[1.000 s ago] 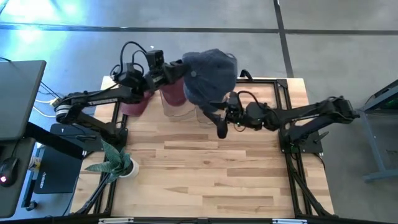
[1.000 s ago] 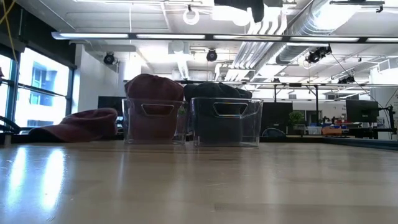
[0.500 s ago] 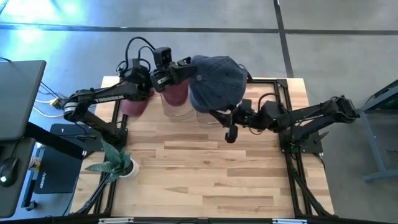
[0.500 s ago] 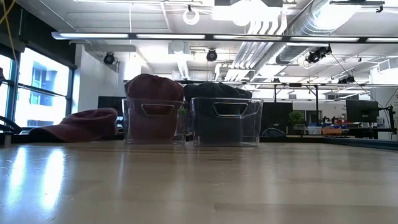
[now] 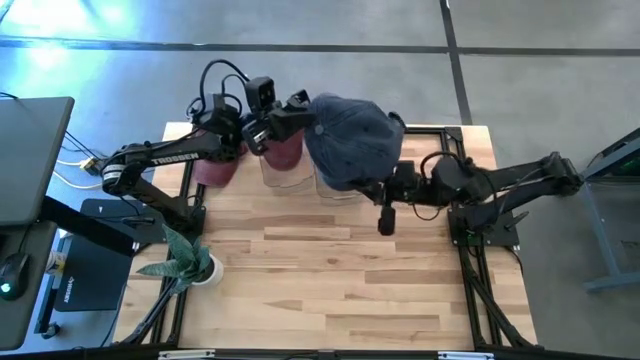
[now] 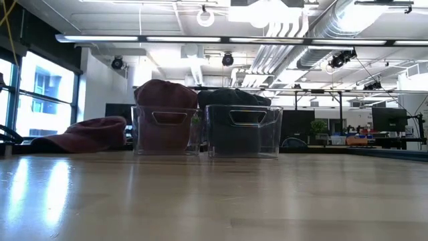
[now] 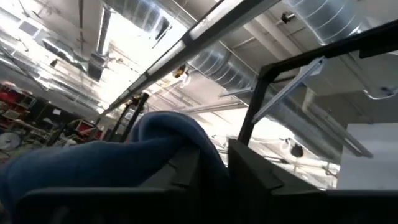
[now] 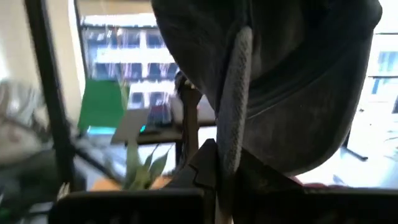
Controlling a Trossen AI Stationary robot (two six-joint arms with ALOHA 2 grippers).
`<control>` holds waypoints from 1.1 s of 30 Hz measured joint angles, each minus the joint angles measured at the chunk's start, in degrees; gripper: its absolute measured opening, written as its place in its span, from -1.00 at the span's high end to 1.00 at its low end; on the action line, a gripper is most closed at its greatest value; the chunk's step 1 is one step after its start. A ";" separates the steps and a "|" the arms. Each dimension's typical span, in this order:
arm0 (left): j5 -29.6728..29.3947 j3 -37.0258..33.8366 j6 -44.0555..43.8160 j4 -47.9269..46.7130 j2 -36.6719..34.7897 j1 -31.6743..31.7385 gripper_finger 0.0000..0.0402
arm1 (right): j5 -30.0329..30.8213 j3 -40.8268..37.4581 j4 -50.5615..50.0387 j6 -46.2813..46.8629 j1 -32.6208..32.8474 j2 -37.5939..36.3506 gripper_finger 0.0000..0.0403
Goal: Pick & Place hat
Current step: Put the blue cap into the right bin
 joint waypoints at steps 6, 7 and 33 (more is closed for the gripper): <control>2.05 0.05 0.07 -0.38 -0.48 0.00 0.32 | -7.77 9.69 -19.70 -0.68 -0.07 -0.04 0.96; 3.18 0.49 0.23 -0.77 -0.59 0.02 0.29 | -9.28 11.13 -22.44 -0.66 -0.07 -0.04 0.95; -1.66 34.91 34.45 -67.09 0.86 -0.01 0.28 | -17.47 18.73 -40.75 2.13 1.33 0.04 0.97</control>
